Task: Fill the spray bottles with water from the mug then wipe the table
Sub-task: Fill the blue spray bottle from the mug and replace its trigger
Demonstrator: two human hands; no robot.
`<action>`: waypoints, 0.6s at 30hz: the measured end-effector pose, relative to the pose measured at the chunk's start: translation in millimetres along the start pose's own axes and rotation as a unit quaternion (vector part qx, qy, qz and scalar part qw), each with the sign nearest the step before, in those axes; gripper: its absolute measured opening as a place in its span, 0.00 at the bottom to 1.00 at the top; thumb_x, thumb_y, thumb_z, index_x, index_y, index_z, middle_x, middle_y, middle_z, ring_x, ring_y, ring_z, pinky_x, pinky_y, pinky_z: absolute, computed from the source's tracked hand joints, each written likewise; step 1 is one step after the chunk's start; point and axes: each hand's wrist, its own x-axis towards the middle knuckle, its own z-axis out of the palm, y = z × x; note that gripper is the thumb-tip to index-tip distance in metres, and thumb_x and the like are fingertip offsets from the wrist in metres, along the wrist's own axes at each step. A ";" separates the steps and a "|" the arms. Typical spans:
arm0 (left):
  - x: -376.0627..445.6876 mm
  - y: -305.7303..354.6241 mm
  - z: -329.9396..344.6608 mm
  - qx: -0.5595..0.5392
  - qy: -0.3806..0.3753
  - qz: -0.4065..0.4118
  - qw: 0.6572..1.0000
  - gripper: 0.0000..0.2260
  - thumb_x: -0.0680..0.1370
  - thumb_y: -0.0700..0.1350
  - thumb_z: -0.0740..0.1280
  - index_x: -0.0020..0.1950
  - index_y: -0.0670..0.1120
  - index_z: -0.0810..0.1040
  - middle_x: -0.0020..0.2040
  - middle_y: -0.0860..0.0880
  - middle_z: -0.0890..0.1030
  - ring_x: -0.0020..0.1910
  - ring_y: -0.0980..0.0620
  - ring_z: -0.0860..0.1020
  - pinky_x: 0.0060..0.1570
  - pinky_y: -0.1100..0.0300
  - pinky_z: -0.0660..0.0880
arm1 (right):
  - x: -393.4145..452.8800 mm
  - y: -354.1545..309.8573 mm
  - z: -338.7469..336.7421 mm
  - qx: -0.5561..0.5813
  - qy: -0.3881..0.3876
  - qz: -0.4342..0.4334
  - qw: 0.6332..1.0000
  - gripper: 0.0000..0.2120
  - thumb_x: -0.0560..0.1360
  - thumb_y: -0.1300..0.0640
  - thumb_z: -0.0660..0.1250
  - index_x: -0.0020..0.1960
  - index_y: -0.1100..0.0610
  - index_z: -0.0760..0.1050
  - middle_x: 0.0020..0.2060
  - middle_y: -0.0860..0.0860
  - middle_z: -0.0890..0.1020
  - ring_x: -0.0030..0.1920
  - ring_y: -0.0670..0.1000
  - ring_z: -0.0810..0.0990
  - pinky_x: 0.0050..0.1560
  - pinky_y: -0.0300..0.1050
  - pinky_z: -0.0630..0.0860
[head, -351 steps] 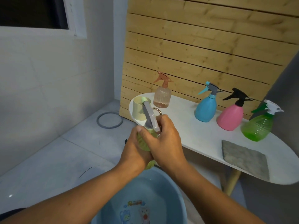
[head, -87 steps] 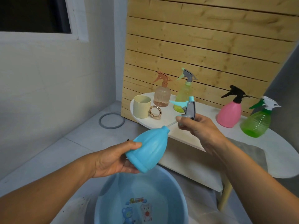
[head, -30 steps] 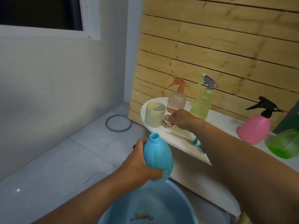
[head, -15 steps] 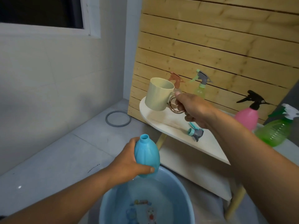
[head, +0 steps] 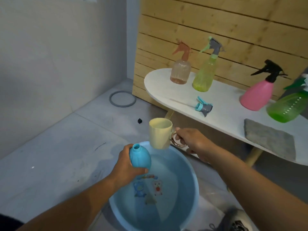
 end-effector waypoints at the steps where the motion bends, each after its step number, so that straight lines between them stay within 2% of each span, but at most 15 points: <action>1: 0.7 -7.1 0.9 -0.001 0.007 -0.007 1.000 0.46 0.59 0.49 0.85 0.70 0.58 0.64 0.65 0.51 0.71 0.60 0.50 0.77 0.49 0.54 0.83 | 4.7 13.3 5.2 0.001 -0.002 0.013 1.000 0.19 0.83 0.44 0.60 0.41 0.54 0.78 0.35 0.50 0.76 0.36 0.50 0.69 0.37 0.43 0.67; 5: 8.5 -28.0 3.1 0.022 0.005 -0.027 0.999 0.46 0.56 0.51 0.82 0.69 0.61 0.63 0.64 0.51 0.71 0.60 0.49 0.77 0.51 0.51 0.84 | 30.7 73.9 28.3 -0.041 -0.031 0.070 0.996 0.16 0.83 0.50 0.61 0.39 0.54 0.75 0.34 0.51 0.74 0.32 0.49 0.69 0.32 0.40 0.66; 7: 12.0 -34.5 5.1 0.035 0.000 -0.032 0.999 0.46 0.57 0.51 0.82 0.69 0.62 0.62 0.64 0.52 0.71 0.61 0.49 0.77 0.53 0.50 0.83 | 42.4 105.1 40.8 -0.115 -0.048 0.086 0.988 0.14 0.82 0.51 0.60 0.39 0.53 0.75 0.35 0.50 0.75 0.34 0.49 0.72 0.38 0.43 0.71; 9: 15.6 -40.2 8.6 0.045 -0.004 -0.028 0.999 0.46 0.59 0.48 0.84 0.70 0.61 0.62 0.65 0.53 0.70 0.62 0.49 0.76 0.54 0.52 0.83 | 51.4 131.6 52.4 -0.216 -0.052 0.083 0.971 0.14 0.83 0.50 0.58 0.46 0.55 0.77 0.41 0.52 0.79 0.41 0.53 0.77 0.47 0.47 0.75; 12: 19.6 -46.2 16.0 0.056 -0.003 -0.018 0.998 0.45 0.62 0.45 0.86 0.70 0.59 0.63 0.65 0.54 0.70 0.62 0.51 0.74 0.54 0.60 0.79 | 56.6 149.9 64.4 -0.407 -0.054 0.033 0.911 0.11 0.83 0.53 0.59 0.59 0.52 0.78 0.54 0.54 0.82 0.55 0.57 0.81 0.55 0.49 0.78; 14: 22.7 -48.6 20.3 0.067 -0.003 -0.017 0.998 0.45 0.62 0.46 0.86 0.70 0.59 0.63 0.64 0.56 0.70 0.62 0.52 0.74 0.55 0.58 0.80 | 58.0 155.4 72.3 -0.532 -0.063 -0.018 0.844 0.14 0.81 0.58 0.63 0.65 0.48 0.77 0.59 0.53 0.81 0.61 0.58 0.80 0.58 0.51 0.79; 15: 23.3 -49.1 21.6 0.071 -0.003 -0.017 0.997 0.45 0.62 0.46 0.86 0.70 0.59 0.64 0.64 0.57 0.70 0.62 0.53 0.74 0.56 0.57 0.80 | 59.6 159.4 76.2 -0.560 -0.062 -0.032 0.825 0.16 0.80 0.59 0.64 0.66 0.47 0.77 0.60 0.52 0.80 0.62 0.57 0.79 0.58 0.51 0.79; 18: 26.2 -50.5 23.7 0.073 -0.001 -0.020 0.997 0.44 0.61 0.48 0.86 0.70 0.59 0.64 0.63 0.57 0.72 0.62 0.52 0.74 0.57 0.54 0.81 | 67.1 174.4 89.1 -0.581 -0.052 -0.043 0.811 0.14 0.84 0.53 0.61 0.68 0.50 0.77 0.62 0.53 0.79 0.64 0.57 0.78 0.60 0.50 0.77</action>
